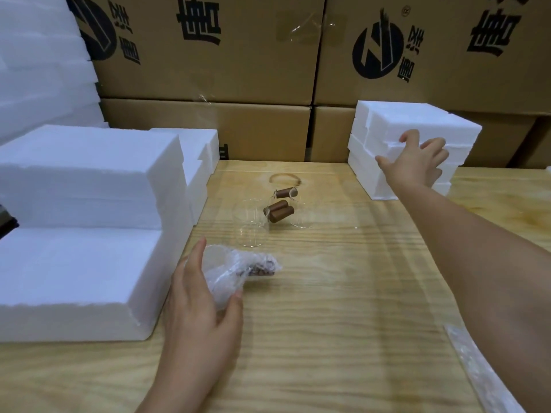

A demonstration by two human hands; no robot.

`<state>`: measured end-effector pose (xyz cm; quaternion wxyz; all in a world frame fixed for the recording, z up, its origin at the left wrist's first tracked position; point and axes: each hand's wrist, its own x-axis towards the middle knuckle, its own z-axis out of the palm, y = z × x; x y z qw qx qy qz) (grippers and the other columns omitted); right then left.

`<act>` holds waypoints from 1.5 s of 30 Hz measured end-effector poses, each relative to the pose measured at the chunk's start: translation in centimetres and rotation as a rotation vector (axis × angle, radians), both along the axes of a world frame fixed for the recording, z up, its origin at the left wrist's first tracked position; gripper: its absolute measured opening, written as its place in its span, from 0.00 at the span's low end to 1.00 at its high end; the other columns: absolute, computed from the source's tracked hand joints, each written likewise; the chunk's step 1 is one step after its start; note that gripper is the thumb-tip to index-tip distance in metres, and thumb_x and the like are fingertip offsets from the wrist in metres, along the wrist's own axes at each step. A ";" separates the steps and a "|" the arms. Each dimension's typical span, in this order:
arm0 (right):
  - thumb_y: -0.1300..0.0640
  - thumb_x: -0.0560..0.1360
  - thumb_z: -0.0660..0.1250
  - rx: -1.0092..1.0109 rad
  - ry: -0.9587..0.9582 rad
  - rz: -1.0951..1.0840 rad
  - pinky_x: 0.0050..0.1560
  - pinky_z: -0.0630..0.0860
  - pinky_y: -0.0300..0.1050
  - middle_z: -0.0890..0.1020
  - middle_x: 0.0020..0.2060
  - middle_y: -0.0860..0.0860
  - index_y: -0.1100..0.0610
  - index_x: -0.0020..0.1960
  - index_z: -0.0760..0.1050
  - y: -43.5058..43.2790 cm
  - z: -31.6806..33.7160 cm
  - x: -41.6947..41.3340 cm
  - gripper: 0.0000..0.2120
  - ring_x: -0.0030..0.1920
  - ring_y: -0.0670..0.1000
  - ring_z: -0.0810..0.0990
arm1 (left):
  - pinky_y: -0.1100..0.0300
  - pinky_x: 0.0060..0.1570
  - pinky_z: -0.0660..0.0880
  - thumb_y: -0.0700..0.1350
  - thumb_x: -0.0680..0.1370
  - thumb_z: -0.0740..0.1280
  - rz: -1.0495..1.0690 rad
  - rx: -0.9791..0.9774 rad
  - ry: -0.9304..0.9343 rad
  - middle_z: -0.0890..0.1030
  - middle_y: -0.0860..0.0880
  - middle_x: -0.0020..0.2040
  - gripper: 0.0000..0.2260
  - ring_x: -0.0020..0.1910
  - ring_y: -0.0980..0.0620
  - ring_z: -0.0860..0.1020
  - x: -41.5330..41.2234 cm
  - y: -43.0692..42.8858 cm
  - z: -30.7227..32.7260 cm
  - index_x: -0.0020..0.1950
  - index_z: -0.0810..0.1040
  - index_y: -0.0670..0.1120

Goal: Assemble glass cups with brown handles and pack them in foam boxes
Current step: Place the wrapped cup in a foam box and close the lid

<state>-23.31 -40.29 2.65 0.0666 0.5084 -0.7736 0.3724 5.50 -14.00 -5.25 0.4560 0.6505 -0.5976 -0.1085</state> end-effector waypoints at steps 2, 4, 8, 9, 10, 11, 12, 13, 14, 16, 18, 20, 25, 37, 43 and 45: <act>0.44 0.71 0.71 0.022 0.024 -0.010 0.53 0.70 0.54 0.64 0.62 0.59 0.53 0.60 0.65 -0.2 0.3 -0.2 0.25 0.61 0.61 0.65 | 0.64 0.68 0.54 0.40 0.74 0.70 0.005 0.012 -0.002 0.61 0.48 0.74 0.38 0.72 0.55 0.59 0.0 0.0 0.0 0.78 0.52 0.50; 0.44 0.71 0.71 0.041 0.021 -0.016 0.53 0.70 0.55 0.64 0.63 0.59 0.54 0.61 0.65 -0.2 0.3 -0.1 0.26 0.62 0.61 0.64 | 0.64 0.68 0.54 0.40 0.74 0.70 0.007 0.019 -0.008 0.61 0.48 0.74 0.38 0.72 0.54 0.59 0.0 0.0 0.0 0.78 0.52 0.49; 0.47 0.73 0.70 0.052 -0.032 -0.021 0.55 0.70 0.57 0.63 0.64 0.60 0.55 0.61 0.64 -0.2 0.4 -0.1 0.24 0.63 0.61 0.63 | 0.62 0.69 0.55 0.40 0.74 0.70 0.014 0.036 -0.005 0.61 0.48 0.74 0.38 0.72 0.53 0.59 -0.1 0.1 0.0 0.78 0.52 0.50; 0.49 0.74 0.69 0.044 -0.047 -0.020 0.55 0.71 0.57 0.63 0.64 0.60 0.55 0.62 0.63 -0.1 0.4 -0.1 0.22 0.63 0.62 0.63 | 0.62 0.69 0.55 0.41 0.74 0.70 0.018 0.039 -0.001 0.61 0.48 0.74 0.38 0.73 0.53 0.59 -0.1 0.0 0.0 0.78 0.52 0.50; 0.51 0.74 0.67 0.033 -0.063 -0.019 0.53 0.71 0.56 0.62 0.64 0.60 0.56 0.62 0.63 -0.1 0.4 -0.1 0.21 0.62 0.62 0.63 | 0.62 0.69 0.55 0.41 0.74 0.70 0.021 0.042 0.002 0.61 0.49 0.74 0.38 0.73 0.53 0.59 0.0 0.0 0.0 0.78 0.52 0.50; 0.53 0.74 0.66 0.016 -0.078 -0.017 0.51 0.72 0.55 0.62 0.64 0.60 0.57 0.62 0.63 0.0 0.2 -0.2 0.21 0.62 0.62 0.64 | 0.62 0.69 0.55 0.41 0.74 0.70 0.023 0.041 0.003 0.60 0.49 0.75 0.38 0.73 0.53 0.59 0.0 0.0 0.0 0.78 0.52 0.50; 0.55 0.74 0.64 -0.003 -0.092 -0.015 0.48 0.72 0.54 0.62 0.64 0.60 0.58 0.62 0.63 0.1 0.1 -0.3 0.20 0.61 0.62 0.64 | 0.62 0.69 0.55 0.41 0.74 0.70 0.025 0.041 0.004 0.60 0.49 0.75 0.38 0.73 0.53 0.59 0.0 0.0 0.0 0.78 0.52 0.50; 0.56 0.74 0.63 -0.023 -0.100 -0.015 0.46 0.72 0.53 0.62 0.64 0.61 0.58 0.62 0.62 0.4 -0.1 -0.5 0.19 0.60 0.62 0.65 | 0.62 0.69 0.55 0.41 0.74 0.70 0.025 0.041 0.004 0.60 0.49 0.75 0.38 0.73 0.53 0.59 0.0 0.0 0.0 0.78 0.53 0.50; 0.57 0.74 0.62 -0.038 -0.100 -0.019 0.44 0.70 0.51 0.62 0.63 0.61 0.58 0.61 0.63 0.6 -0.3 -0.7 0.18 0.59 0.62 0.66 | 0.62 0.69 0.55 0.41 0.74 0.70 0.024 0.041 0.004 0.60 0.49 0.75 0.38 0.73 0.54 0.59 0.0 0.0 0.0 0.78 0.53 0.49; 0.58 0.73 0.61 -0.051 -0.082 -0.021 0.43 0.67 0.50 0.62 0.63 0.61 0.57 0.61 0.63 1.2 -0.6 -1.3 0.17 0.59 0.62 0.66 | 0.62 0.69 0.55 0.41 0.74 0.70 0.022 0.040 0.002 0.61 0.49 0.74 0.37 0.72 0.55 0.59 -0.1 0.0 0.0 0.78 0.53 0.49; 0.58 0.72 0.63 -0.028 -0.026 0.011 0.42 0.68 0.50 0.62 0.63 0.60 0.57 0.61 0.63 1.6 -0.8 -1.9 0.19 0.59 0.62 0.66 | 0.62 0.69 0.54 0.41 0.74 0.70 0.022 0.039 0.001 0.61 0.49 0.75 0.37 0.72 0.55 0.58 -0.1 0.0 0.0 0.78 0.53 0.49; 0.58 0.71 0.67 0.022 0.080 0.055 0.43 0.71 0.52 0.62 0.62 0.61 0.57 0.62 0.62 2.0 -0.8 -2.5 0.23 0.59 0.62 0.65 | 0.62 0.69 0.54 0.41 0.74 0.70 0.022 0.043 -0.003 0.60 0.49 0.75 0.38 0.73 0.55 0.58 -0.1 0.0 0.0 0.78 0.53 0.49; 0.66 0.73 0.67 0.058 0.389 0.062 0.50 0.71 0.60 0.64 0.62 0.65 0.64 0.64 0.63 2.3 -0.3 -2.9 0.22 0.58 0.65 0.67 | 0.58 0.72 0.55 0.41 0.73 0.70 0.024 0.044 0.000 0.61 0.48 0.74 0.37 0.73 0.52 0.59 -0.1 0.0 0.0 0.78 0.54 0.48; 0.65 0.72 0.67 -0.057 0.555 0.094 0.50 0.66 0.60 0.66 0.62 0.66 0.68 0.63 0.66 8.7 1.4 -2.5 0.22 0.57 0.65 0.68 | 0.53 0.72 0.58 0.43 0.76 0.68 0.024 0.061 0.020 0.60 0.46 0.75 0.36 0.74 0.48 0.60 -0.1 -0.3 0.3 0.78 0.51 0.47; 0.61 0.71 0.69 -0.100 0.473 0.131 0.52 0.67 0.59 0.67 0.63 0.64 0.66 0.63 0.66 16.0 0.7 0.2 0.23 0.60 0.64 0.67 | 0.51 0.72 0.60 0.43 0.75 0.69 0.042 0.057 0.106 0.60 0.45 0.76 0.38 0.74 0.47 0.60 -0.1 -0.4 0.5 0.78 0.50 0.47; 0.61 0.71 0.70 -0.107 0.434 0.151 0.52 0.67 0.59 0.67 0.63 0.64 0.65 0.63 0.67 18.5 -0.3 1.5 0.24 0.60 0.65 0.67 | 0.50 0.72 0.61 0.43 0.75 0.70 0.050 0.063 0.141 0.61 0.45 0.76 0.39 0.74 0.47 0.60 -0.1 -0.4 0.6 0.78 0.49 0.47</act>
